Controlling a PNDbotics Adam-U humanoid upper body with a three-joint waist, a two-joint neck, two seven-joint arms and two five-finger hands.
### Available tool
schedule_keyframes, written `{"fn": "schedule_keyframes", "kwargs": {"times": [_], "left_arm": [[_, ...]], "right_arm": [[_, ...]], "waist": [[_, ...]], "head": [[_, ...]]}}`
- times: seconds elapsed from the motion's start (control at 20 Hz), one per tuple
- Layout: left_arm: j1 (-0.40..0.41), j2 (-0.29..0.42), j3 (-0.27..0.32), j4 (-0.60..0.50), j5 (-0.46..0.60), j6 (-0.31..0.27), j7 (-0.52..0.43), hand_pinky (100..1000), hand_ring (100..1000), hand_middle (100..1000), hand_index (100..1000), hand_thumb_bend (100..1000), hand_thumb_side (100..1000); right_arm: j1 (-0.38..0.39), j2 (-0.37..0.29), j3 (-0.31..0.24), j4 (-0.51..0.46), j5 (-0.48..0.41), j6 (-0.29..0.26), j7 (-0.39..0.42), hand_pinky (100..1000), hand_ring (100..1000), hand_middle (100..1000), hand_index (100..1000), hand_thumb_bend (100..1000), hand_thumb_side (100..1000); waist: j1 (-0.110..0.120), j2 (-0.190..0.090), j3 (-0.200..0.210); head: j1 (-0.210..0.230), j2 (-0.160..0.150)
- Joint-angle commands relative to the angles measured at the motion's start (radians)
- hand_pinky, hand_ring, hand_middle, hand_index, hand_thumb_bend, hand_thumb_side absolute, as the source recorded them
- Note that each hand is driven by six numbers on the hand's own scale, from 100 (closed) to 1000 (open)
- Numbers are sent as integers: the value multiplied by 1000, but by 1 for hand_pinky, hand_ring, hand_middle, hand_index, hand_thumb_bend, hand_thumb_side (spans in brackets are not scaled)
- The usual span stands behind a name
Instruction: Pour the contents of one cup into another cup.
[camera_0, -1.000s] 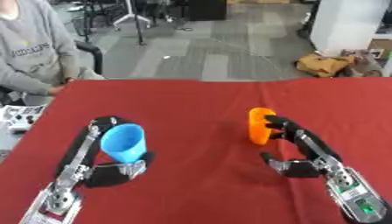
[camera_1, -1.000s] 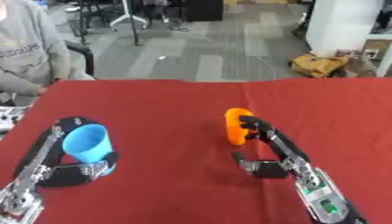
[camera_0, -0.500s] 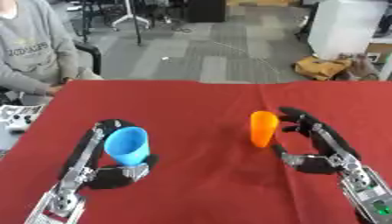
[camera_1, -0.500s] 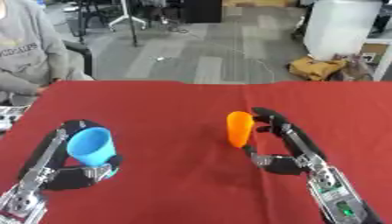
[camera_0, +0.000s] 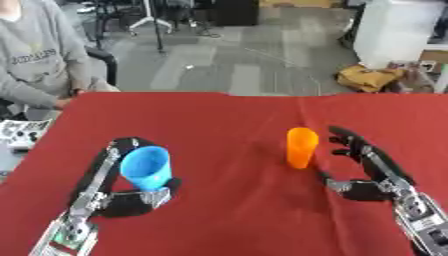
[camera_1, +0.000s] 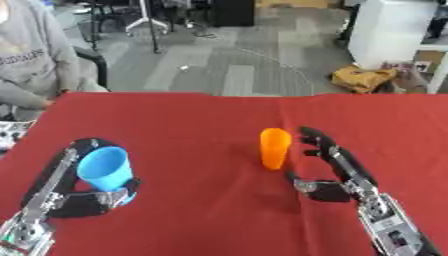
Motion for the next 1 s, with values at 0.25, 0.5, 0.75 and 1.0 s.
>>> {"fn": "schedule_keyframes", "kwargs": {"times": [0.25,0.5,0.75,1.0], "left_arm": [[-9,2,3,-13,8,-2,-6,227,338,331,597,364,100],[-12,-3,-2,-15,10,-2,-11,227,338,331,597,364,100],[-16,-5,-6,-18,12,-3,-17,229,338,331,597,364,100],[-22,-9,-10,-22,16,-3,-21,230,338,331,597,365,100]], "right_arm": [[-57,-10,-19,50,32,-12,-17,832,937,964,965,379,100],[-87,-5,-22,82,35,-11,-18,829,934,962,963,377,100],[-115,5,-25,126,41,-11,-12,826,931,958,962,377,100],[-143,13,-31,179,48,-15,-2,824,926,953,962,375,100]], "waist": [[6,-21,5],[8,-23,13],[8,-23,25],[9,-22,40]], "head": [[-8,-3],[-13,-2],[-20,-5],[-28,-9]]}}
